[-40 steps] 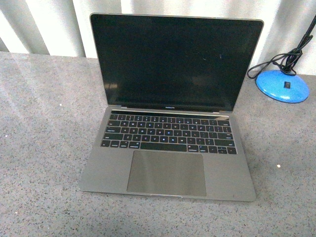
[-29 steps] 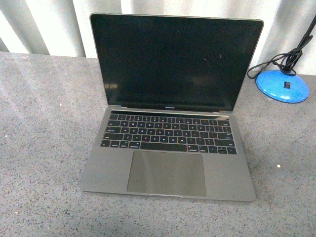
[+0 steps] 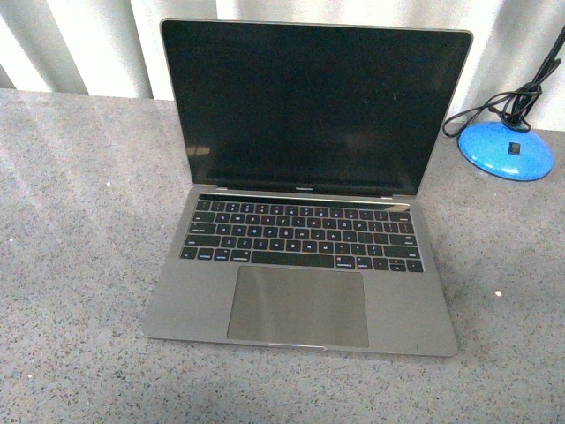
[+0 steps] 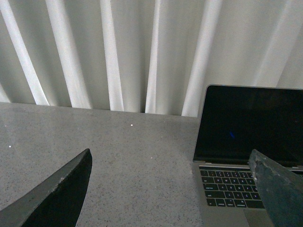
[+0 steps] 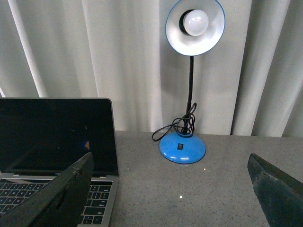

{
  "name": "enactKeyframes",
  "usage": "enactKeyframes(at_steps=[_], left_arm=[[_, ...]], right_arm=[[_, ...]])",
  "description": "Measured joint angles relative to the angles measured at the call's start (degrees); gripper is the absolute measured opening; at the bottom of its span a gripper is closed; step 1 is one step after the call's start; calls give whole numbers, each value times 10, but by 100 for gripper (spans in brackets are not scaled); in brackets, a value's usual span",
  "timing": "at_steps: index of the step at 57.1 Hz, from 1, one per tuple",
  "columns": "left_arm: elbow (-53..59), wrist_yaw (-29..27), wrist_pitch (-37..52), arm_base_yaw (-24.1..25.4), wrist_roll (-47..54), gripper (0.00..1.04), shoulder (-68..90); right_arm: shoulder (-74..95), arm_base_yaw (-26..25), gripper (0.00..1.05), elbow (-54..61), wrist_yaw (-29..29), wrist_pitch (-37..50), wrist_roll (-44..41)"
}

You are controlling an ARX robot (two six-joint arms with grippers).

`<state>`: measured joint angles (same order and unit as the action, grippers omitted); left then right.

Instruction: Close laptop

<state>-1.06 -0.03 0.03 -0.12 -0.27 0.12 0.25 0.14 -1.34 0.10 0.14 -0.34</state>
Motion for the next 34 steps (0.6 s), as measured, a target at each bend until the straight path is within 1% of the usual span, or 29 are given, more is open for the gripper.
enactKeyframes(at_steps=[24, 25, 26, 27, 28, 29, 30, 31, 34], left_arm=[[0, 0, 0, 0, 0, 98, 0], [0, 0, 0, 0, 0, 98, 0], [0, 0, 0, 0, 0, 98, 0], [0, -3, -1, 0, 0, 98, 1], [-4, -26, -17, -7, 0, 98, 9], [-7, -40, -28, -10, 1, 98, 13], [-14, -59, -50, -16, 0, 98, 25], [-21, -83, -65, -20, 0, 98, 39], [-27, -105, -73, -26, 0, 98, 69]], right_arm=[[0, 0, 95, 0, 0, 0, 0], [2, 1, 95, -1, 7, -4, 4], [7, 4, 95, -4, 16, -14, 7], [18, 11, 95, -15, 42, -47, 17], [38, 17, 95, -31, 71, -85, 27], [49, 19, 95, -38, 84, -103, 31], [75, 19, 95, -51, 105, -139, 34], [98, 15, 95, -61, 115, -166, 40], [137, 2, 95, -70, 121, -199, 42]])
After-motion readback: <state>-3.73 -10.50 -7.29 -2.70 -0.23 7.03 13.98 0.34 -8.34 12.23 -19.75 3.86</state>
